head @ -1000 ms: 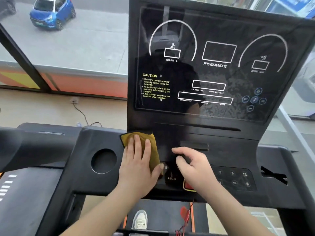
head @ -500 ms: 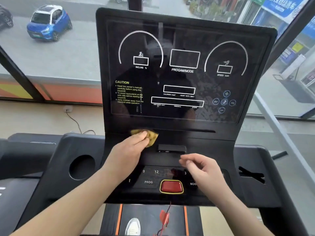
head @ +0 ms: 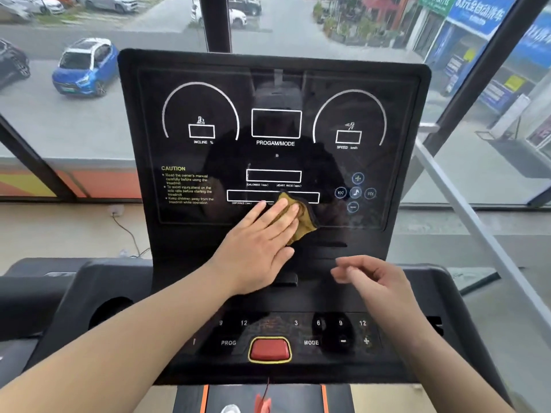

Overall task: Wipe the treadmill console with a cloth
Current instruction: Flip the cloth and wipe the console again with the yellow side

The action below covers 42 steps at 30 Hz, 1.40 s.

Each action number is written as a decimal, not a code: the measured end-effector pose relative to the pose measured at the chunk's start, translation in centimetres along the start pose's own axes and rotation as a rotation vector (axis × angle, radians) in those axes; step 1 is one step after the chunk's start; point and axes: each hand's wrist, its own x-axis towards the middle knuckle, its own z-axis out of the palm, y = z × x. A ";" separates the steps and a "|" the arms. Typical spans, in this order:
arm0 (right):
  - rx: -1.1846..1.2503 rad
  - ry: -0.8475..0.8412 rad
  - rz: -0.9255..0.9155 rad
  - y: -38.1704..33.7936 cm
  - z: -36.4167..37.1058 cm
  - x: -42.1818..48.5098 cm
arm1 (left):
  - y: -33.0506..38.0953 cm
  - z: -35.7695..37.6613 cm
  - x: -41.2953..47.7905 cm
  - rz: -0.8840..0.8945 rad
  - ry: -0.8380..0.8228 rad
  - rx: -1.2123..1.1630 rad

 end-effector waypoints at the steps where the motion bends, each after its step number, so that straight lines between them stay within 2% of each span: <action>1: 0.019 0.010 0.011 -0.1 -0.3 0.2 | 0.2 -0.4 1.2 0.035 -0.022 -0.017; 5: 0.039 0.110 0.003 0.8 -1.6 1.2 | 2.0 -1.5 5.9 0.123 -0.099 -0.104; 7: -0.122 0.205 -0.112 1.7 -1.6 1.7 | 3.6 -1.6 7.4 0.109 -0.114 -0.092; 9: -0.333 0.183 -0.319 2.6 -0.3 2.1 | 4.8 -1.5 8.0 0.112 -0.100 -0.076; 12: -0.551 -0.043 -0.528 3.5 2.6 3.2 | 3.8 -2.5 7.3 0.160 0.061 -0.158; 13: -0.635 -0.071 -0.554 3.8 3.6 3.8 | 2.9 -2.9 6.6 0.172 0.135 -0.189; 15: -0.846 0.008 -0.601 4.7 5.4 4.7 | 1.1 -3.1 4.7 0.163 0.258 -0.213; 18: -0.988 0.205 -0.515 5.9 6.5 5.4 | -0.9 -2.3 1.7 0.129 0.305 -0.228; 23: -0.800 0.458 -0.177 5.1 4.9 8.6 | -2.8 -0.8 -1.4 0.054 0.293 -0.286; 25: -0.767 0.494 -0.129 3.6 6.3 9.2 | -3.5 -0.6 -2.3 0.028 0.296 -0.297; 26: -0.786 0.499 -0.162 2.9 7.5 9.1 | -4.0 -0.6 -2.8 0.016 0.293 -0.302; 32: -0.913 0.277 -0.540 0.5 15.2 6.8 | -6.9 -1.7 -5.5 -0.118 0.380 -0.345; 36: -0.883 -0.033 -0.765 -0.8 18.7 5.0 | -8.8 -2.8 -8.2 -0.199 0.474 -0.297; 39: -0.856 -0.204 -0.838 -1.7 20.0 4.1 | -9.7 -1.7 -9.9 -0.109 0.332 -0.197; 42: -0.730 -0.215 -0.868 -1.9 19.0 3.9 | -10.0 0.6 -11.0 -0.071 0.166 -0.122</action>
